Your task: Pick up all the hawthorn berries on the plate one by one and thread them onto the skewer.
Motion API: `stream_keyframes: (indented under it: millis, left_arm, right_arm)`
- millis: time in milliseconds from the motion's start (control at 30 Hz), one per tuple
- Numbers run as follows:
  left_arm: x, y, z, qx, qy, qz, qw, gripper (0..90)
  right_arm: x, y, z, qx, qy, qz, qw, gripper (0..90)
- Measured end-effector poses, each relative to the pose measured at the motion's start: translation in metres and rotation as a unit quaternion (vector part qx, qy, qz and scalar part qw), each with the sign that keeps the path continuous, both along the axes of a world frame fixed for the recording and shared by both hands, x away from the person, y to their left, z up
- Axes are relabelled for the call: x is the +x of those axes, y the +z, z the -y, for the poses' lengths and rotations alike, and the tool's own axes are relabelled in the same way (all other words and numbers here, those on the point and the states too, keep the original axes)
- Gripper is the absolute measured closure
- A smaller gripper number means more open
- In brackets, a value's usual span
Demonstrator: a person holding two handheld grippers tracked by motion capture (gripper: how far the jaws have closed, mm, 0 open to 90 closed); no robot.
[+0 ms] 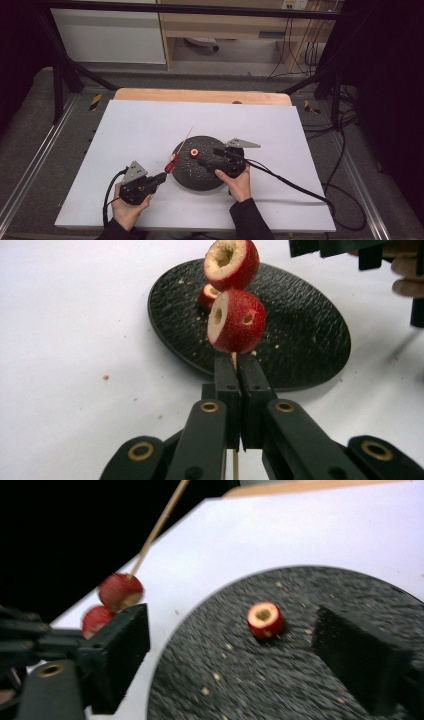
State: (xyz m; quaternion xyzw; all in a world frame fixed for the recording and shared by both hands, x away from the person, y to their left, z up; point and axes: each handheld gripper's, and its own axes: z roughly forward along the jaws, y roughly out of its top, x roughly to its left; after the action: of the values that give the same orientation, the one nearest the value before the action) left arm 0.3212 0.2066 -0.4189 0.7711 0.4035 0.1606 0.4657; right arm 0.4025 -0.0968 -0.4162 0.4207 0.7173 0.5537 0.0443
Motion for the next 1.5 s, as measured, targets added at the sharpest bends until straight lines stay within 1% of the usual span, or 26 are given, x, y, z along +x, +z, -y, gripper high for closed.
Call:
stream_keyframes:
  millis: [67,133,200,267,300,367,433,500,667,800,867,1033,1067,1233,1433,1500]
  left_arm:
    - [-0.001,-0.001,-0.004,0.004,-0.001,-0.001,1.0,88.4]
    - [-0.002,-0.001,-0.008,0.006,-0.001,-0.001,1.0,88.3]
    - [-0.004,-0.001,-0.012,0.007,-0.001,-0.002,1.0,88.4]
    - [-0.005,-0.002,-0.016,0.01,-0.003,-0.003,0.9999,88.4]
    - [-0.005,-0.002,-0.017,0.012,-0.003,-0.005,0.9999,88.4]
    - [-0.006,-0.003,-0.019,0.015,-0.005,-0.004,0.9999,88.4]
    - [-0.008,-0.003,-0.021,0.017,-0.008,-0.004,0.9998,88.4]
    - [-0.009,-0.003,-0.023,0.018,-0.013,-0.005,0.9997,88.4]
    - [-0.012,-0.005,-0.026,0.026,-0.019,-0.007,0.9995,88.4]
    - [-0.012,-0.007,-0.028,0.026,-0.021,-0.008,0.9994,88.3]
    - [-0.012,-0.007,-0.029,0.028,-0.021,-0.008,0.9994,88.3]
    - [-0.011,-0.009,-0.031,0.03,-0.018,-0.01,0.9993,88.3]
    - [-0.011,-0.009,-0.031,0.029,-0.018,-0.011,0.9994,88.3]
    - [-0.01,-0.01,-0.033,0.029,-0.015,-0.012,0.9994,88.4]
    - [-0.009,-0.009,-0.035,0.026,-0.01,-0.013,0.9995,88.3]
    - [-0.009,-0.009,-0.035,0.026,-0.009,-0.013,0.9995,88.4]
  right_arm:
    - [0.002,0.002,0.003,-0.025,0.005,-0.003,0.9997,11.1]
    - [0.005,0.003,0.006,-0.042,0.01,-0.003,0.9991,8.9]
    - [0.007,0.005,0.008,-0.056,0.014,-0.007,0.9983,8.4]
    - [0.008,0.007,0.01,-0.064,0.018,-0.01,0.9977,7.8]
    - [0.009,0.008,0.01,-0.07,0.02,-0.014,0.9972,7.2]
    - [0.011,0.011,0.012,-0.091,0.026,-0.013,0.9955,6.8]
    - [0.013,0.014,0.012,-0.104,0.028,-0.016,0.9941,6.5]
    - [0.015,0.016,0.012,-0.106,0.033,-0.018,0.9936,6.5]
    - [0.018,0.019,0.008,-0.122,0.041,-0.022,0.9914,6.5]
    - [0.023,0.019,0.001,-0.146,0.05,-0.027,0.9877,6.5]
    - [0.027,0.02,-0.003,-0.152,0.054,-0.032,0.9864,6.6]
    - [0.035,0.023,-0.018,-0.177,0.062,-0.034,0.9816,7.6]
    - [0.037,0.023,-0.021,-0.18,0.066,-0.033,0.9809,7.9]
    - [0.046,0.023,-0.038,-0.192,0.074,-0.042,0.9777,9.9]
    - [0.058,0.022,-0.052,-0.223,0.081,-0.052,0.9701,13.3]
    - [0.062,0.022,-0.055,-0.228,0.08,-0.056,0.9688,14.3]
